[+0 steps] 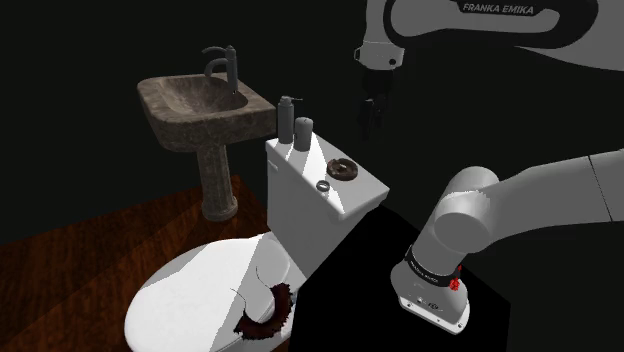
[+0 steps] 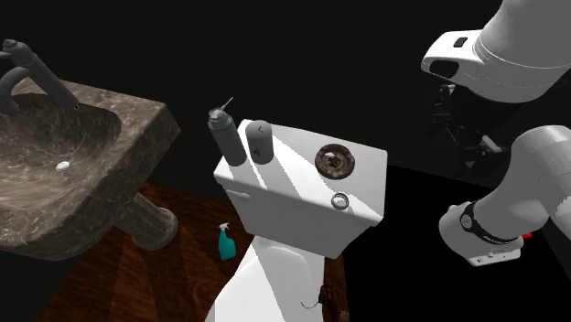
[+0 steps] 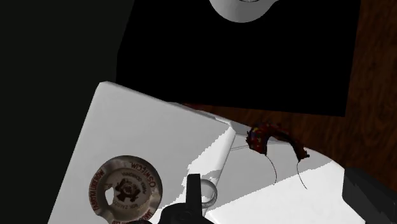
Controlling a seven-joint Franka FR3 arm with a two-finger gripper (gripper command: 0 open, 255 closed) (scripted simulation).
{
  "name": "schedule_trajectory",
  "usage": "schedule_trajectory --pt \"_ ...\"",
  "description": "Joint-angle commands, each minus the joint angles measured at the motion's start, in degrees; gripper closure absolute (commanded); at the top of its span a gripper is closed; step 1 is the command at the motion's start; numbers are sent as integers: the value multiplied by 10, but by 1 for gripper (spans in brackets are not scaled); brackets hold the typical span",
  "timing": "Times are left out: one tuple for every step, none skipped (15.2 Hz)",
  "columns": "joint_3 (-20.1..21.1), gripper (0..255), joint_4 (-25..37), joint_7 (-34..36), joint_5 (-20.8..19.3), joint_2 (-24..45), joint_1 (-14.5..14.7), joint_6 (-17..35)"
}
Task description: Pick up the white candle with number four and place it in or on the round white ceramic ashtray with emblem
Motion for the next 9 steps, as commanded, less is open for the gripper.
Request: schedule_trajectory --pt "0 0 0 0 0 0 0 0" --pt "-8 0 -3 -6 -4 12 -3 21" --pt "-15 0 -5 -11 -7 25 -5 43" --pt "-23 0 -7 -17 -11 38 -7 64" --pt "-31 0 -7 -22 -13 53 -9 85" --pt "-39 0 -7 -28 -16 67 -11 106" --pt "-46 0 -6 -34 -17 83 -13 127" --pt "-54 0 -4 -40 -19 99 -14 147" --pt "-62 0 -1 -46 -19 116 -16 167"
